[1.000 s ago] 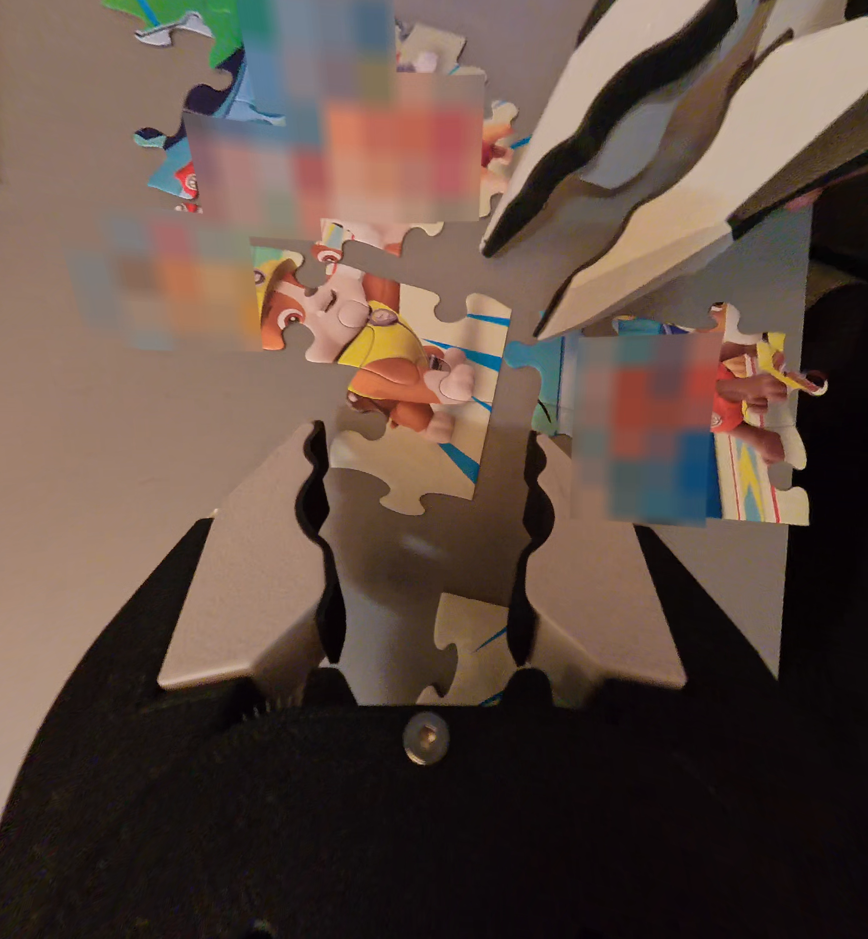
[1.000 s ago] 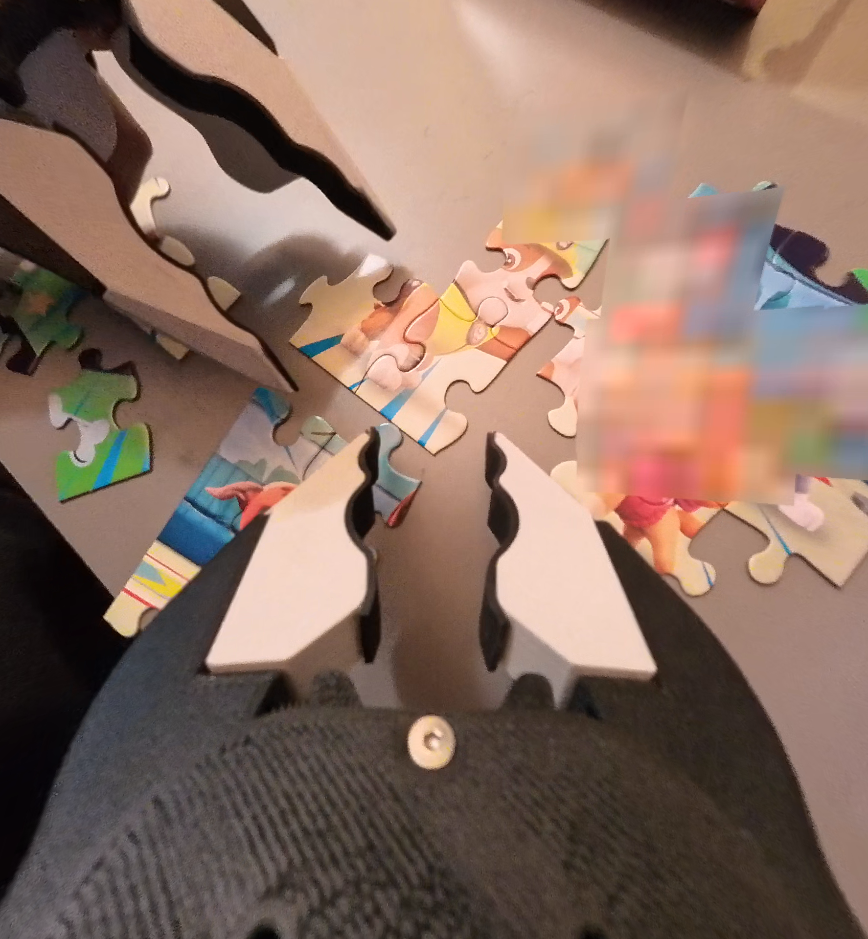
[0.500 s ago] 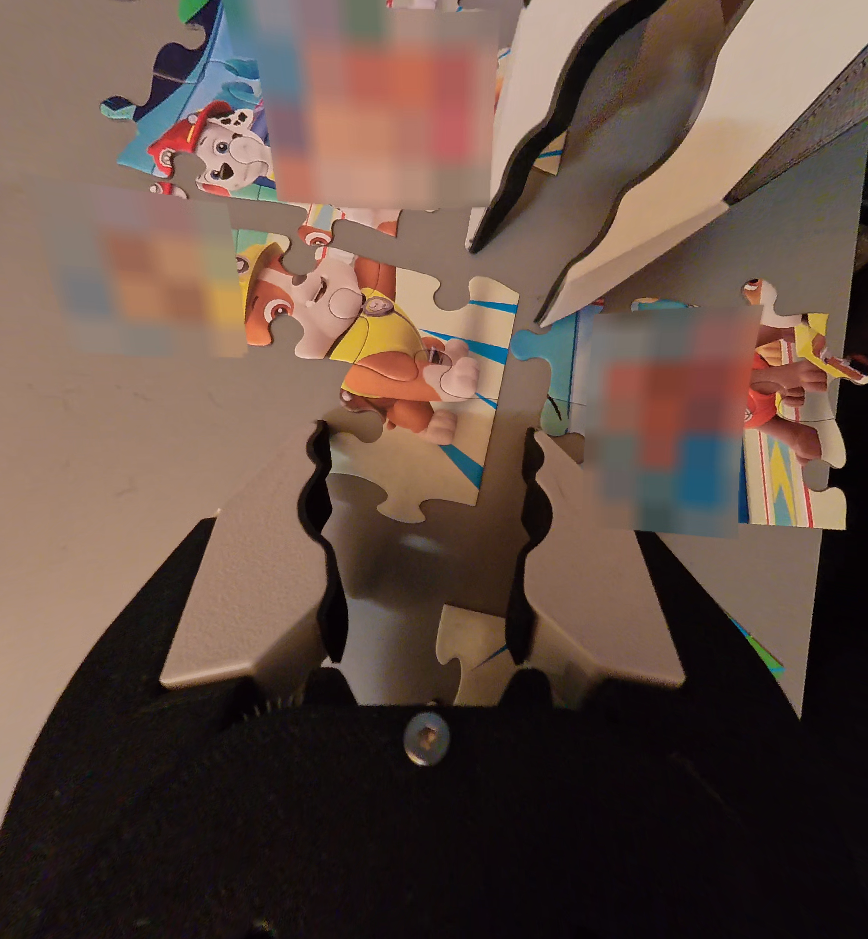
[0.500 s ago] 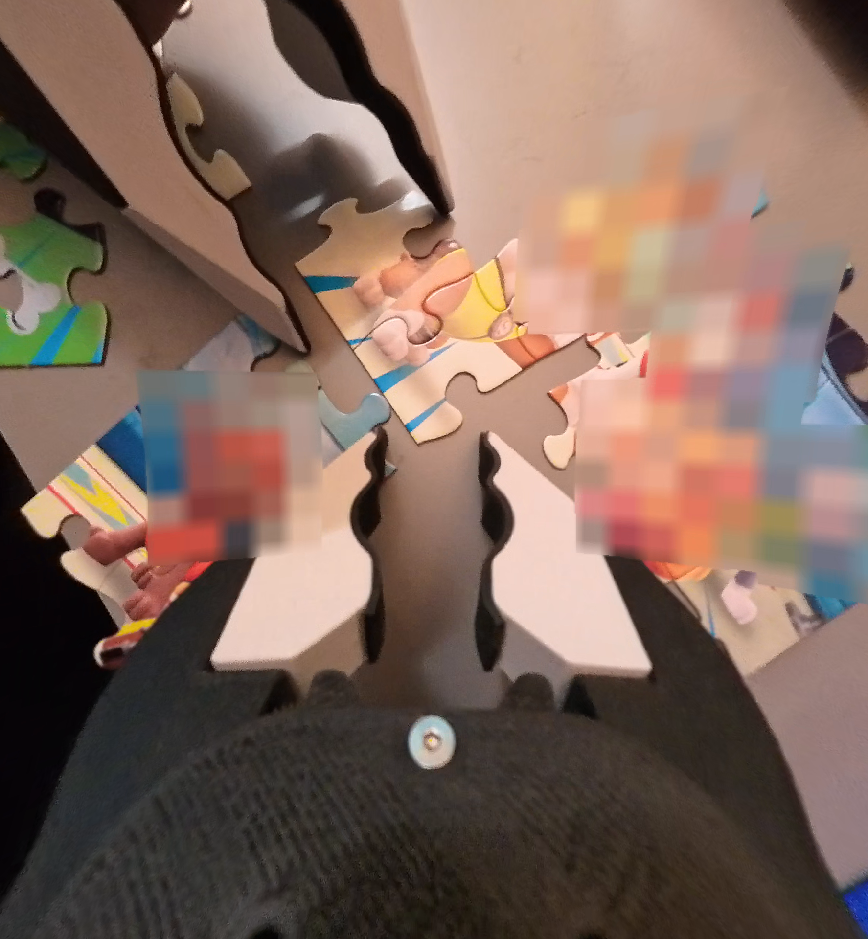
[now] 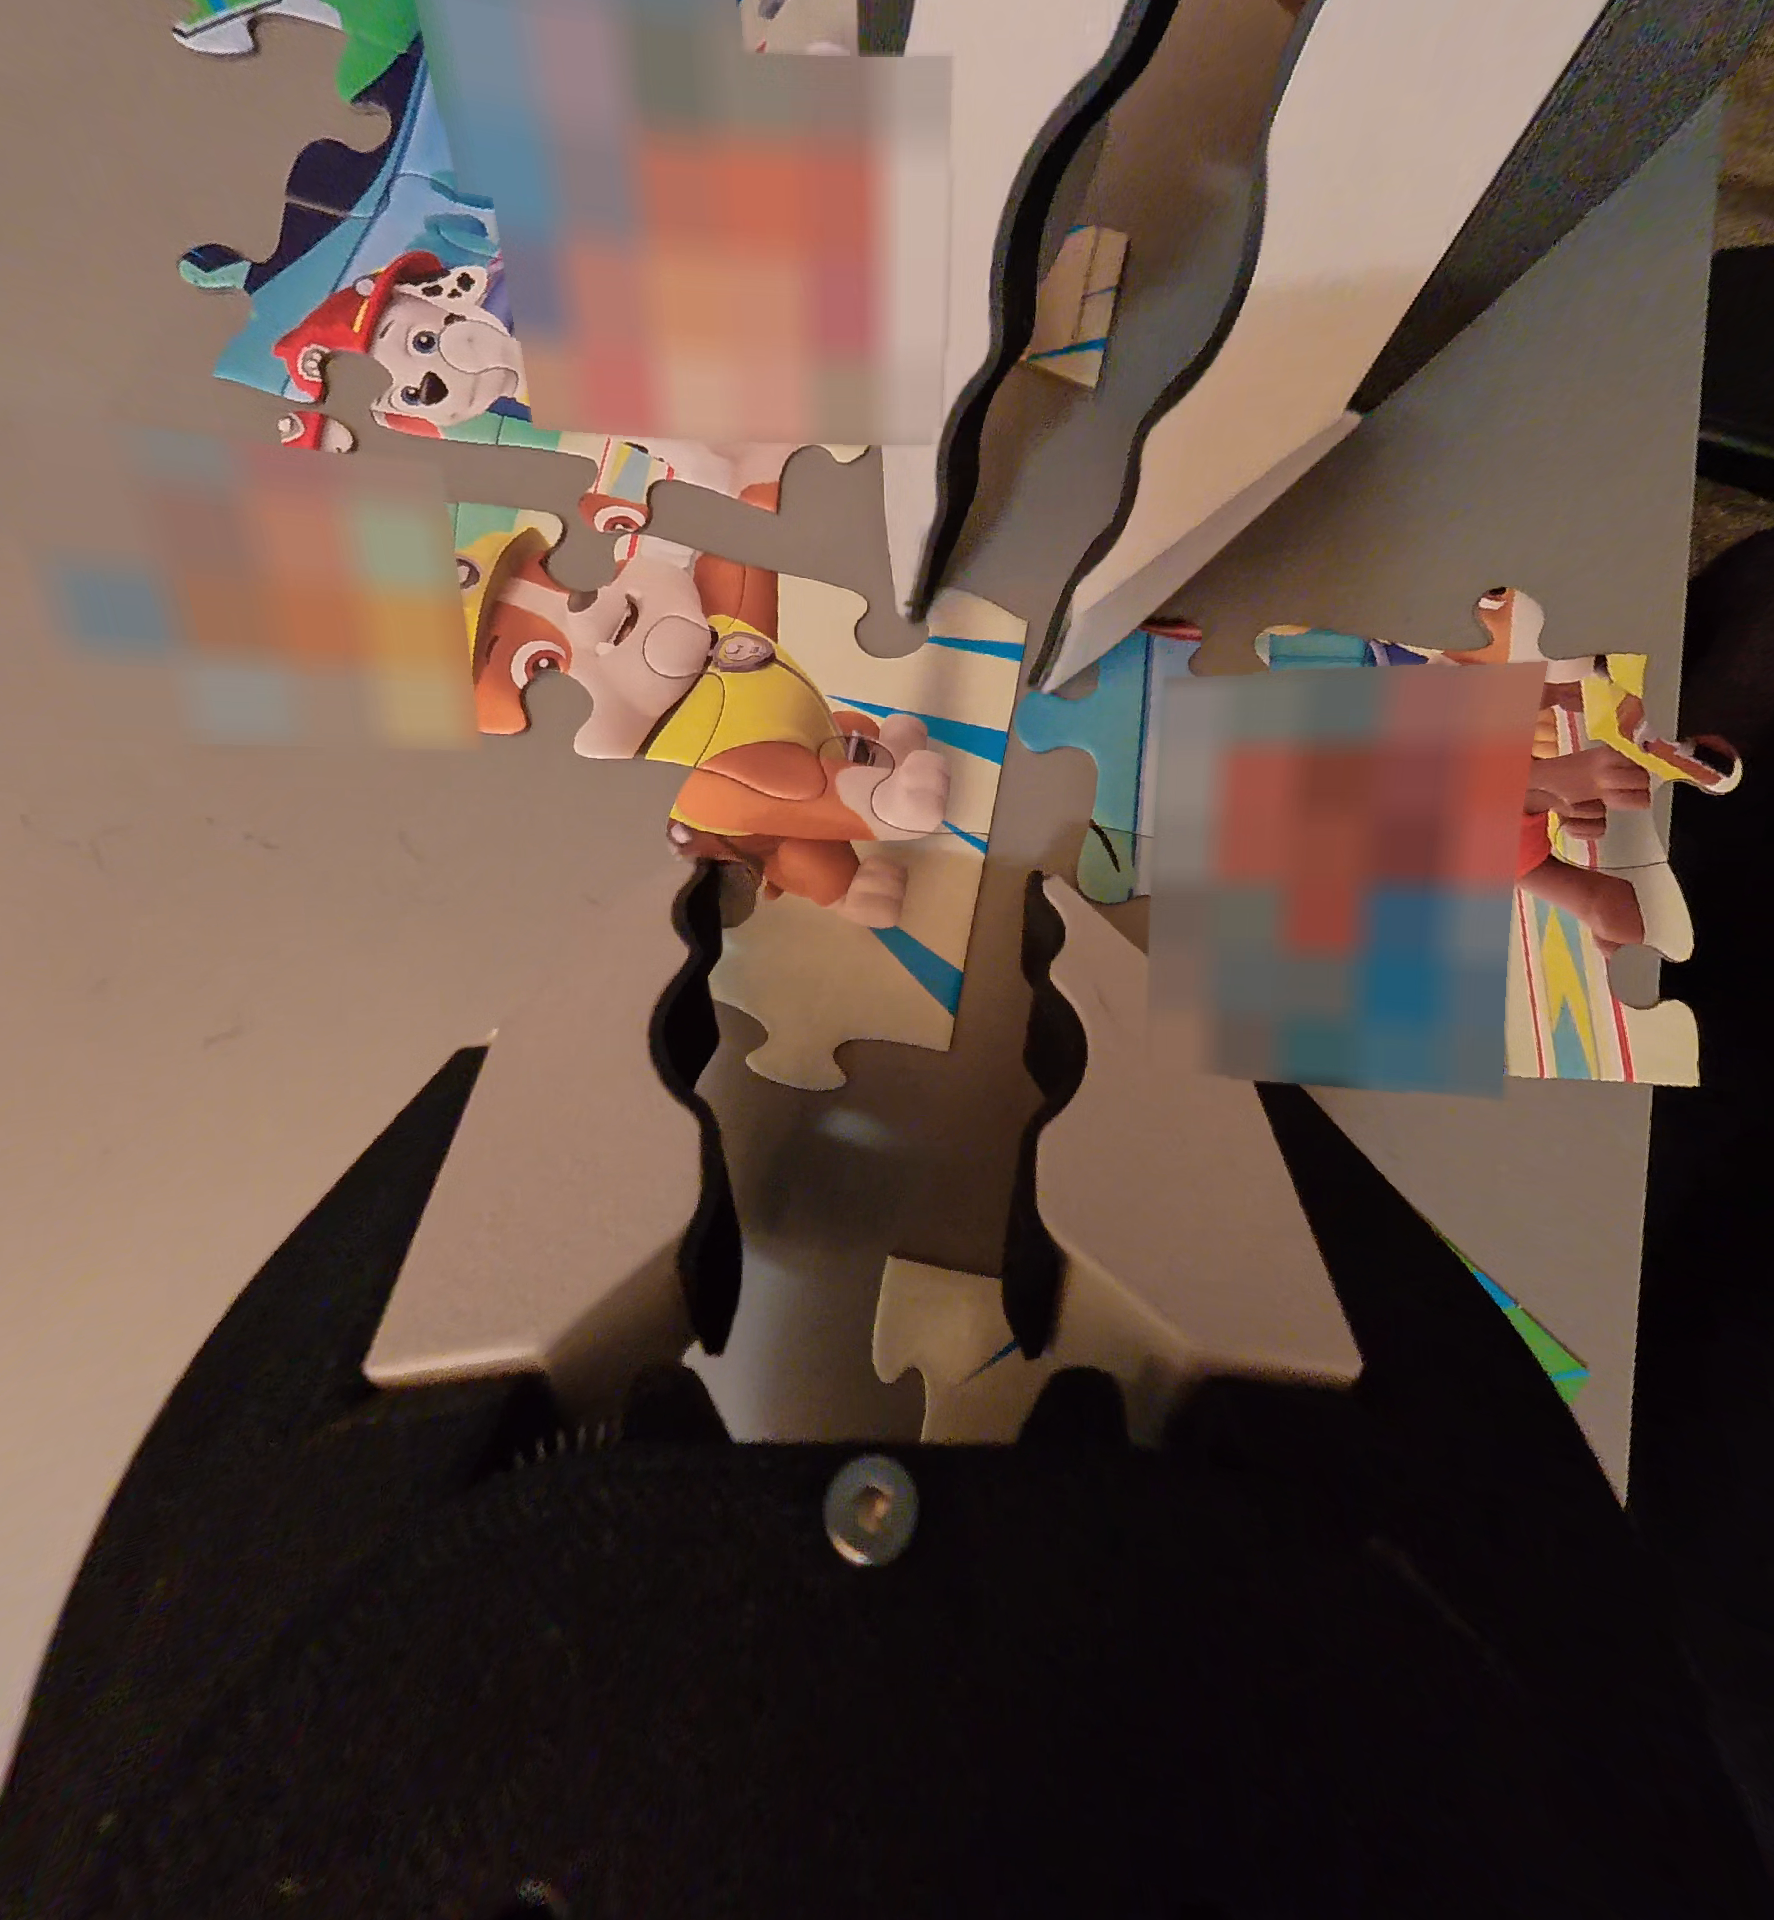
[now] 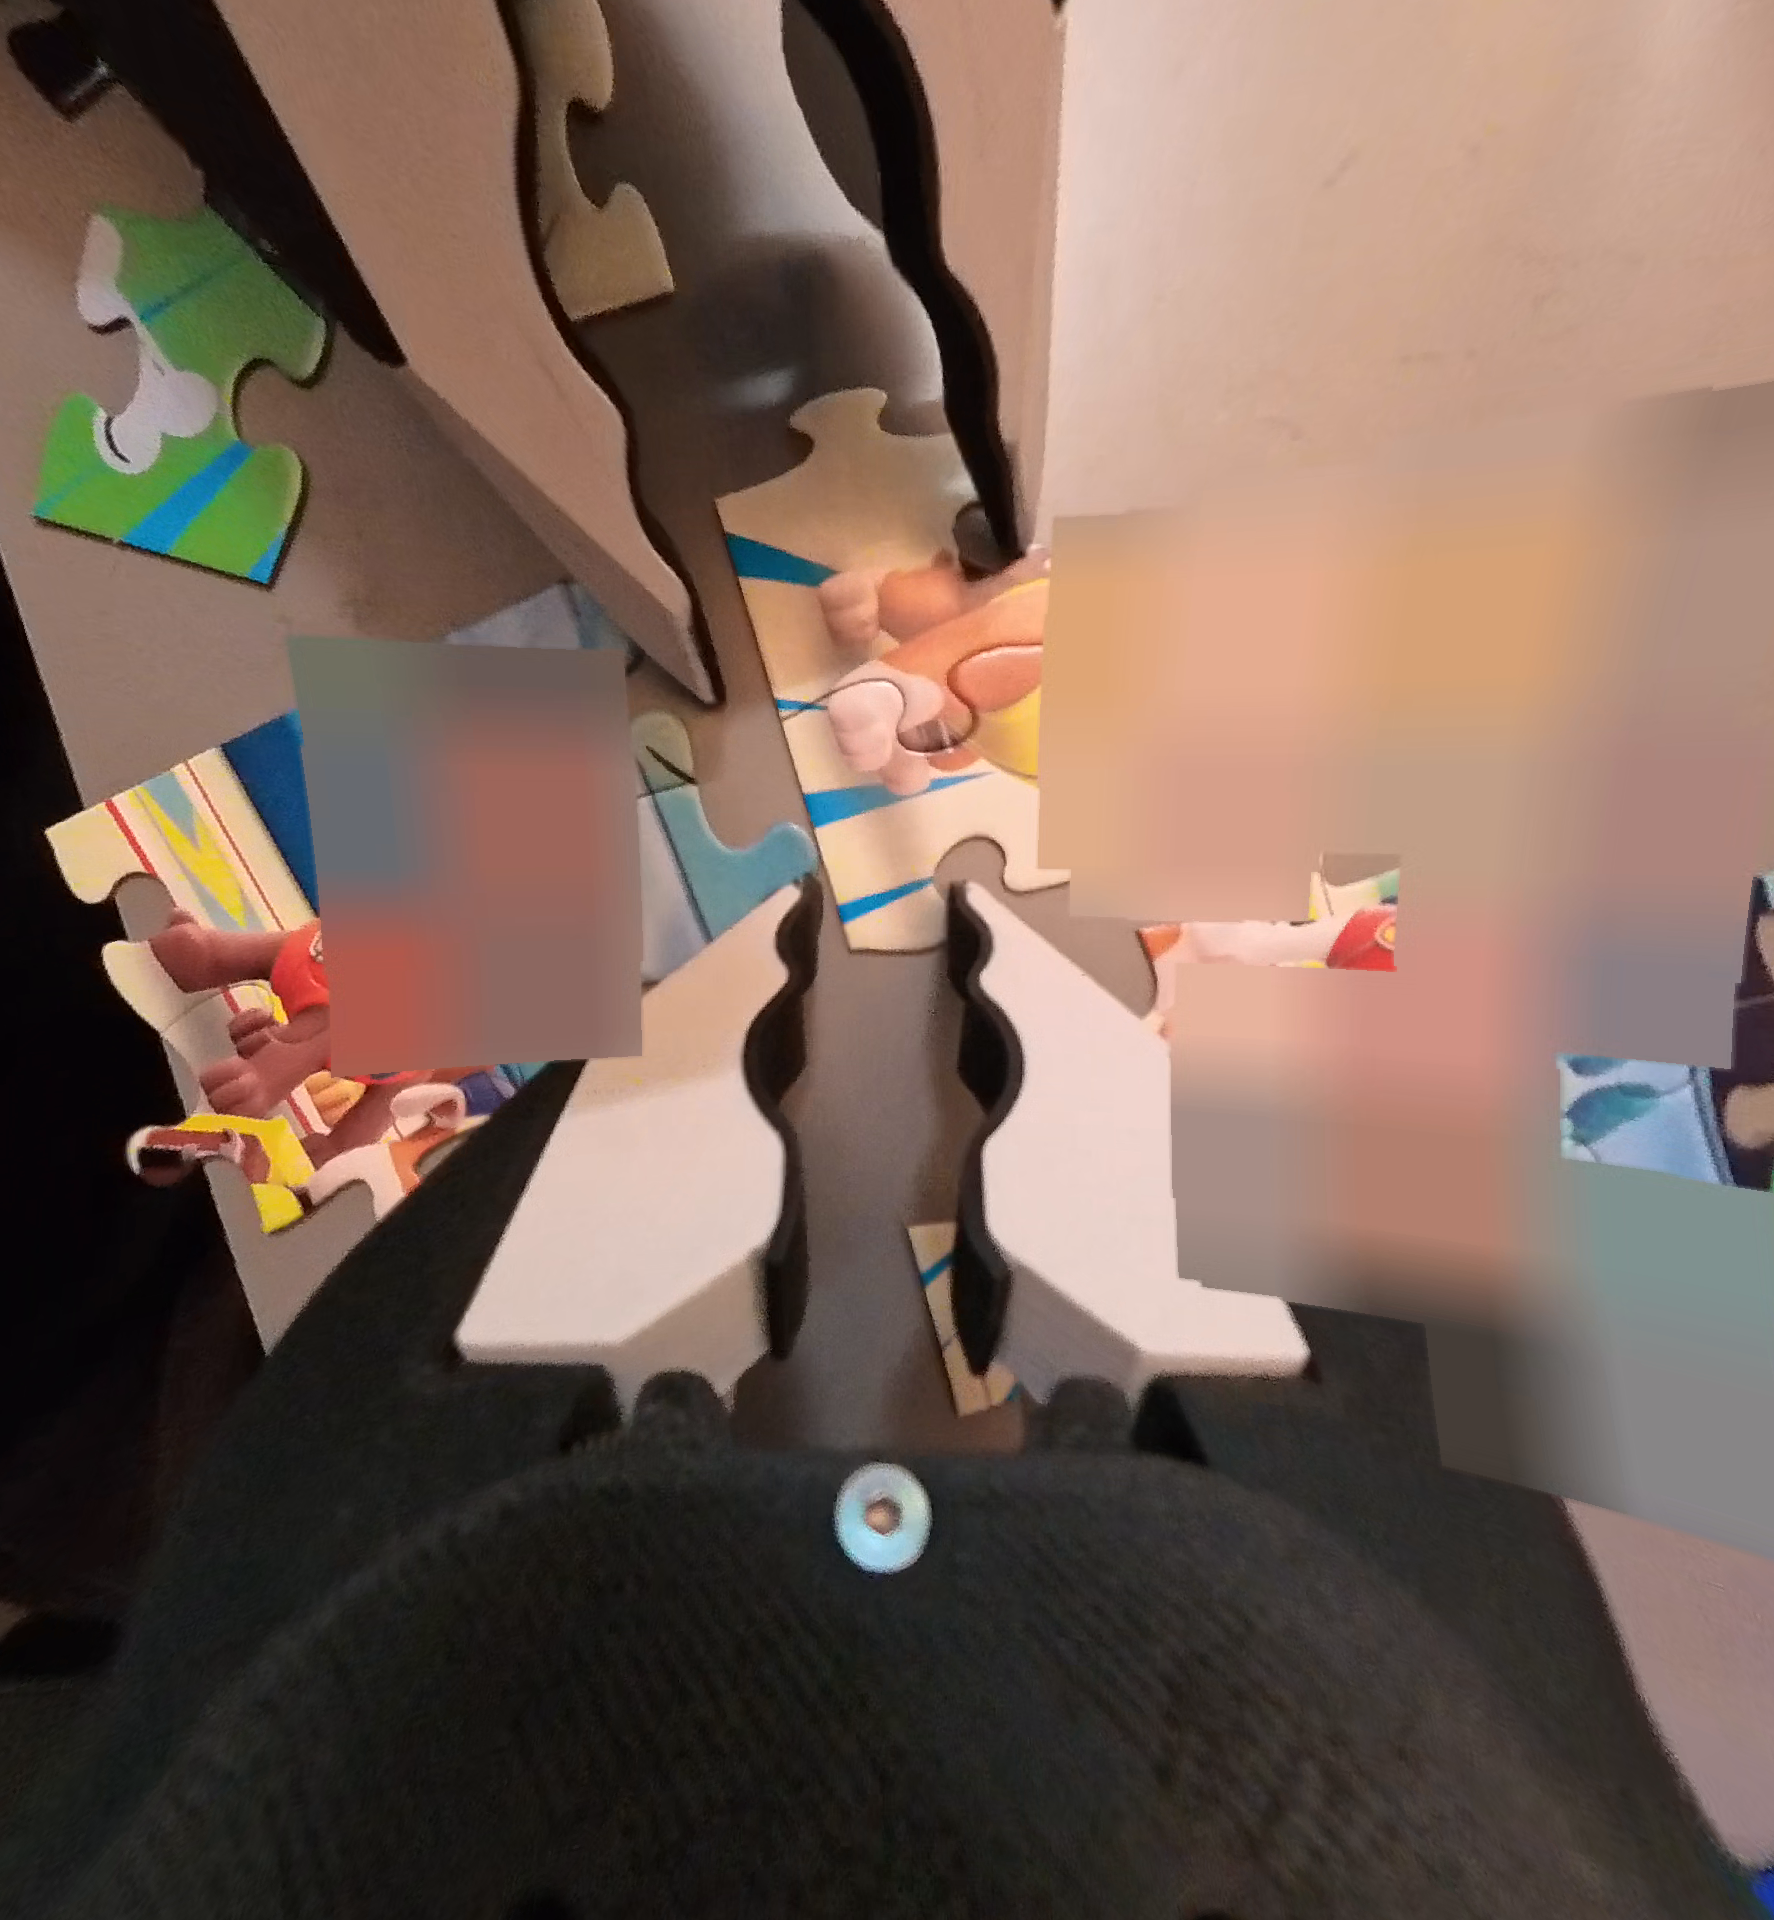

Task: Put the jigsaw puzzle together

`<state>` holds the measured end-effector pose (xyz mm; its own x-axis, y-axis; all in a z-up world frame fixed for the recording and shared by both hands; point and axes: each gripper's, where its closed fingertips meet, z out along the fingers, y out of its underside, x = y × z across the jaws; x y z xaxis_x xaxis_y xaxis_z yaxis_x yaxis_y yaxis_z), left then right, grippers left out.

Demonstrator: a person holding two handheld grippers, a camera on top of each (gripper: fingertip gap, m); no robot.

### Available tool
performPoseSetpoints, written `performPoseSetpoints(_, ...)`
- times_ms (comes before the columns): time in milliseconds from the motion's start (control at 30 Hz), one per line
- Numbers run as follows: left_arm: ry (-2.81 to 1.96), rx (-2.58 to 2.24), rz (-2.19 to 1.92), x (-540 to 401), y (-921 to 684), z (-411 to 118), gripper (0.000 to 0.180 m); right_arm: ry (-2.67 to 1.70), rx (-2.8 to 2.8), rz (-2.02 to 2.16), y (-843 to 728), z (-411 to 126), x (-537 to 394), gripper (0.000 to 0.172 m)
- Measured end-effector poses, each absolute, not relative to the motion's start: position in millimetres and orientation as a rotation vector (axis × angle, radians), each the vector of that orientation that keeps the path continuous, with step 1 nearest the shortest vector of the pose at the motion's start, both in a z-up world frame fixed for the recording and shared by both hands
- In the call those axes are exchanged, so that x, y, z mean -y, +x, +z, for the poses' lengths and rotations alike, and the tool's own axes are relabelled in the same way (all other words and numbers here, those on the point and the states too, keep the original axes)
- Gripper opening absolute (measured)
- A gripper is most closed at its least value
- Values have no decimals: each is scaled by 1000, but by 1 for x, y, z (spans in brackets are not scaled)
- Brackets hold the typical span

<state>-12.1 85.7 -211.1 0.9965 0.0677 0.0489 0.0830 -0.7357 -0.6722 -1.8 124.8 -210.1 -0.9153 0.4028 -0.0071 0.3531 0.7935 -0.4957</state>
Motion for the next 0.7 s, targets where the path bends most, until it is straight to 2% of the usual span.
performPoseSetpoints(33,-2397,103,-31,-86,-11,-211,55,-601,2883,772,-2,-210,-123,22)
performPoseSetpoints(467,-2380,117,-32,-87,-14,-210,43,-515,2882,713,-2,-210,-121,16)
performPoseSetpoints(500,-2379,118,-33,-87,-14,-210,43,-499,2889,707,-1,-210,-120,13)
performPoseSetpoints(533,-2381,118,-30,-86,-14,-211,42,-483,2897,698,1,-210,-120,0)
performPoseSetpoints(700,-2377,121,-32,-86,-13,-210,41,-487,2897,670,0,-210,-120,0)
